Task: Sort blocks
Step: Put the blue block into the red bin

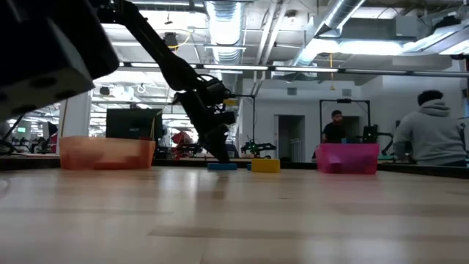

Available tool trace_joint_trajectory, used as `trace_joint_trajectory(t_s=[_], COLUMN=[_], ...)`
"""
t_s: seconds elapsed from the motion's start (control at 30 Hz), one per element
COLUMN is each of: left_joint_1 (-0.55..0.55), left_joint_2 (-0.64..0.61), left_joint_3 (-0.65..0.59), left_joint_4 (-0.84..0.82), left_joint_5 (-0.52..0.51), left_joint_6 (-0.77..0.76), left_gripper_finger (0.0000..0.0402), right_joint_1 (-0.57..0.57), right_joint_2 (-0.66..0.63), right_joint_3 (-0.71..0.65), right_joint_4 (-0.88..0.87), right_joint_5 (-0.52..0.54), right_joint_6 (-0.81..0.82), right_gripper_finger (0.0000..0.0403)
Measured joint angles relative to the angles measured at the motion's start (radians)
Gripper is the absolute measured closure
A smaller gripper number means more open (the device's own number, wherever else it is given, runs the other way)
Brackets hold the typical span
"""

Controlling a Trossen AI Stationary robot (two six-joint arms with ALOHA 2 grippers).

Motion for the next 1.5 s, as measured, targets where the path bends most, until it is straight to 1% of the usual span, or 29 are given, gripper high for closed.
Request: trace_joint_trajectory(t_s=[0.13,0.27,0.43,0.57,0.83,0.93,1.07,1.13,1.27,1.37,1.5], left_joint_1=[-0.004,-0.005,-0.021,-0.028,-0.032,-0.037,-0.043,-0.044,-0.050,-0.049,-0.044], left_joint_2=[-0.004,-0.035,-0.074,-0.067,-0.069,-0.068,-0.080,-0.080,-0.080,-0.081,-0.080], left_joint_3=[-0.001,-0.006,-0.008,-0.010,-0.008,-0.008,-0.007,-0.007,-0.023,-0.038,-0.040], left_joint_4=[0.001,-0.020,-0.065,-0.134,-0.211,-0.208,-0.208,-0.242,-0.320,-0.315,-0.285], left_joint_5=[-0.002,-0.009,-0.006,-0.007,-0.027,-0.031,-0.057,-0.062,-0.129,-0.140,-0.127], left_joint_6=[-0.009,-0.009,0.029,0.050,0.047,0.050,0.060,0.075,0.111,0.103,0.089], left_gripper_finger=[0.0205,0.0205,0.0205,0.0205,0.0205,0.0205,0.0205,0.0205,0.0205,0.0205,0.0205], right_joint_1=[0.000,0.000,0.000,0.000,0.000,0.000,-0.001,-0.006,-0.006,-0.006,-0.013], right_joint_2=[0.000,0.000,0.000,0.000,0.000,0.000,0.000,0.000,0.000,0.000,0.000], right_joint_3=[0.000,0.000,0.000,0.000,0.000,0.000,0.000,0.000,-0.001,-0.001,-0.001], right_joint_4=[0.000,0.001,0.001,-0.001,-0.001,-0.002,-0.004,-0.003,-0.003,-0.004,-0.006], right_joint_5=[0.000,0.000,0.004,0.028,0.043,0.043,0.043,0.043,0.044,0.046,0.065], right_joint_6=[0.000,0.000,0.000,-0.001,-0.019,-0.020,-0.033,-0.041,-0.042,-0.050,-0.068], right_gripper_finger=[0.0175,0.0175,0.0175,0.0175,0.0175,0.0175,0.0175,0.0175,0.0175,0.0175,0.0175])
